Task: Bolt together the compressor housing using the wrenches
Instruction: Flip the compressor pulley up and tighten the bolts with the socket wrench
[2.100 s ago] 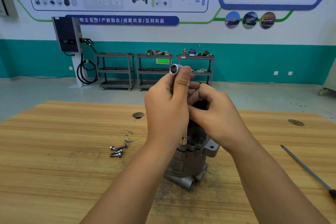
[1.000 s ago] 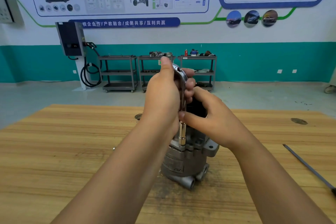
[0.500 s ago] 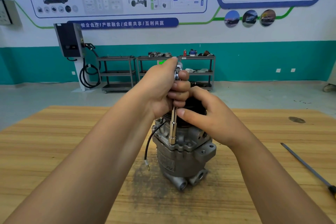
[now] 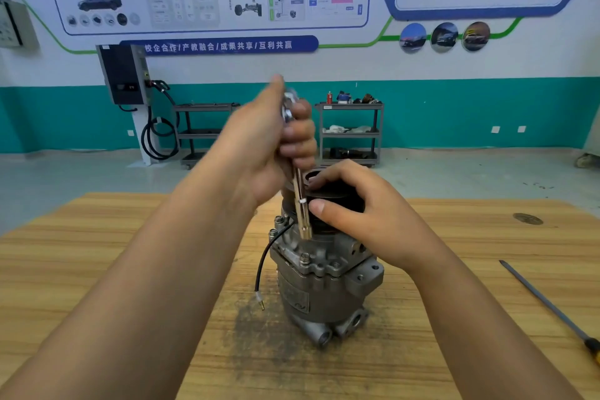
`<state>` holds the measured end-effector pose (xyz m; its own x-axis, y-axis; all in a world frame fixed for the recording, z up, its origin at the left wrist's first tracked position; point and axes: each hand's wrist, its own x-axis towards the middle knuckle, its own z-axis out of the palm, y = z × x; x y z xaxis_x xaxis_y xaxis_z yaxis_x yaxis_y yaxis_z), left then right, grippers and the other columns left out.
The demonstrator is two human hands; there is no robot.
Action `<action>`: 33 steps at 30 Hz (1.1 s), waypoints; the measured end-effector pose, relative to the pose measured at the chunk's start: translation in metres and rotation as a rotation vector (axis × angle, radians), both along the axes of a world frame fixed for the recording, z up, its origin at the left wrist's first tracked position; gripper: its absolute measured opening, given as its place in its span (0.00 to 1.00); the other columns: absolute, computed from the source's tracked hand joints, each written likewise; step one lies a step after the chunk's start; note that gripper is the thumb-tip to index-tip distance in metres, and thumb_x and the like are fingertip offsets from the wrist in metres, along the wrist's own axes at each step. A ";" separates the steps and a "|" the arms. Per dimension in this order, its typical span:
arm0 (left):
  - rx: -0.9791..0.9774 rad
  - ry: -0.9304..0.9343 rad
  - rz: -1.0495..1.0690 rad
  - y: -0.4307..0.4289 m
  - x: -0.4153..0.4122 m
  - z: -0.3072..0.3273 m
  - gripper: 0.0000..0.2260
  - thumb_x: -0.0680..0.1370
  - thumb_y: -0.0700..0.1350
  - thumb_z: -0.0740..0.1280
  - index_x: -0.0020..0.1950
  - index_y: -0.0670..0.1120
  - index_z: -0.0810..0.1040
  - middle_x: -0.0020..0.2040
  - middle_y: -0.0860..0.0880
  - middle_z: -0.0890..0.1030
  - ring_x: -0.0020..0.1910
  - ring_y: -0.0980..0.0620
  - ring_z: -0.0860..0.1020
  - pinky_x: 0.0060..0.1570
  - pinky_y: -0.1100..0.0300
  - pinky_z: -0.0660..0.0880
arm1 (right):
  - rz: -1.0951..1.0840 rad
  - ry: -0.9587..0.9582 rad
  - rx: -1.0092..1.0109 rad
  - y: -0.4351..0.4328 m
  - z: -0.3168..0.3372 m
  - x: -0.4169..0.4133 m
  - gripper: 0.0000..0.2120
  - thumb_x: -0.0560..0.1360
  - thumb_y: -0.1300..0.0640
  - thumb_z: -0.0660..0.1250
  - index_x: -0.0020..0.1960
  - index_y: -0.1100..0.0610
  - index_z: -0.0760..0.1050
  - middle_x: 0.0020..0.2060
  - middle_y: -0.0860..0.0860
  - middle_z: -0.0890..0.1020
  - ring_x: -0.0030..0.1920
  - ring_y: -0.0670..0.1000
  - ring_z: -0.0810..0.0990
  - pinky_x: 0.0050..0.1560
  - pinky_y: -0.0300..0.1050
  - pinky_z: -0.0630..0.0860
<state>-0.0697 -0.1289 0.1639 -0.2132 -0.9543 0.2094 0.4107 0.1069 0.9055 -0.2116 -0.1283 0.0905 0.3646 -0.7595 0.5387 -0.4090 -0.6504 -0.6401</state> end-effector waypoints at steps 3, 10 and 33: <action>-0.109 0.083 0.018 0.009 0.004 0.012 0.24 0.81 0.60 0.46 0.33 0.48 0.67 0.22 0.54 0.63 0.21 0.57 0.61 0.24 0.66 0.63 | 0.042 -0.050 0.022 0.001 0.002 -0.003 0.05 0.74 0.49 0.68 0.49 0.43 0.78 0.47 0.39 0.80 0.54 0.42 0.76 0.56 0.41 0.72; -0.196 0.116 -0.024 0.023 -0.007 -0.012 0.19 0.81 0.53 0.53 0.47 0.41 0.75 0.32 0.50 0.79 0.32 0.55 0.77 0.37 0.62 0.77 | -0.001 -0.172 -0.096 0.010 0.006 0.010 0.04 0.72 0.54 0.72 0.44 0.46 0.80 0.41 0.45 0.83 0.47 0.44 0.79 0.52 0.47 0.75; 0.074 -1.382 0.878 -0.015 0.108 -0.175 0.09 0.75 0.39 0.67 0.54 0.47 0.79 0.53 0.49 0.82 0.52 0.48 0.78 0.44 0.60 0.70 | -0.087 -0.269 -0.024 0.009 0.014 -0.005 0.09 0.77 0.61 0.64 0.50 0.47 0.72 0.38 0.40 0.85 0.43 0.38 0.80 0.49 0.43 0.72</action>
<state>0.0381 -0.1443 -0.0106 0.3924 -0.8755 0.2822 -0.8269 -0.2014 0.5250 -0.2164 -0.1189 0.1044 0.1403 -0.7678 0.6251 -0.2819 -0.6362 -0.7182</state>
